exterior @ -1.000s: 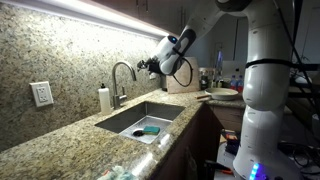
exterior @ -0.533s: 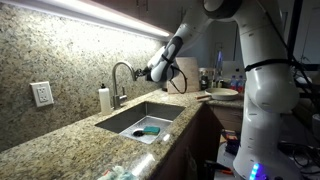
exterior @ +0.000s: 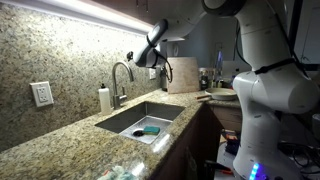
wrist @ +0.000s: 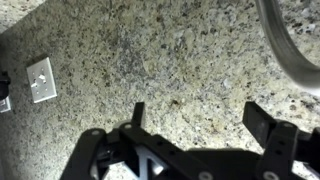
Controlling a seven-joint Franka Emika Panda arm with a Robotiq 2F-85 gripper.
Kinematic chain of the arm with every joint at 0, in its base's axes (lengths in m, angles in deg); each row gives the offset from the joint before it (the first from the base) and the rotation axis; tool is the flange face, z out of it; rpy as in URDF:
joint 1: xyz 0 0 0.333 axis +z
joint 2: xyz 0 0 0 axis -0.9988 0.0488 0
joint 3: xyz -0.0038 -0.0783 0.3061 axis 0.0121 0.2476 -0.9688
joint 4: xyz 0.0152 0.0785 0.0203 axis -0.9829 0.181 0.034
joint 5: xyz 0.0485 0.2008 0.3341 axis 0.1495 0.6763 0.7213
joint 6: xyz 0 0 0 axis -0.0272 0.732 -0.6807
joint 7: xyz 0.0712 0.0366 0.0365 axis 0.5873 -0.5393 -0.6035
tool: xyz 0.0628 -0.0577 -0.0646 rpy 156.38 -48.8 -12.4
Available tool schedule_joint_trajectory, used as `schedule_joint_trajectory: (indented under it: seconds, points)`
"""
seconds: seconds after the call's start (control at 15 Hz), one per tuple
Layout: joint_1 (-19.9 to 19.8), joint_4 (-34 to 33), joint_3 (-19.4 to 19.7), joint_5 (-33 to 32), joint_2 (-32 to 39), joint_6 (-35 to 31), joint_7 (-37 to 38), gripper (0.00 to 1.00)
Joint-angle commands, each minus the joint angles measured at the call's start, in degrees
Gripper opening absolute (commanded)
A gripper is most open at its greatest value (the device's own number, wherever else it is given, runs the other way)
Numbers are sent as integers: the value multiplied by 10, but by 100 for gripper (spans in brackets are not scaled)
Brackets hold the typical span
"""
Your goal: Push the faucet to the left, use the sponge in the sink to wipe the sink
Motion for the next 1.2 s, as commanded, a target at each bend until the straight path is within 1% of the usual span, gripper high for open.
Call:
schedule_joint_trajectory:
  seconds: [0.0, 0.13, 0.2, 0.4, 0.53, 0.67, 0.73, 0.87, 0.93, 1.13]
  points:
    - [100, 33, 96, 52, 45, -11, -11, 100]
    - [136, 83, 120, 52, 38, -10, -11, 100]
    - [159, 109, 140, 52, 33, -8, -15, 100]
    - [237, 151, 226, 63, 45, -3, -15, 100]
    - [297, 157, 283, 55, 52, -3, -7, 100]
    - [372, 142, 347, 48, 66, 0, 3, 100]
    - [403, 142, 371, 44, 69, 0, 5, 100]
    - [451, 149, 399, 39, 72, -1, 12, 100]
    - [468, 156, 405, 39, 68, -1, 15, 100]
    - [499, 174, 416, 37, 66, -3, 21, 100]
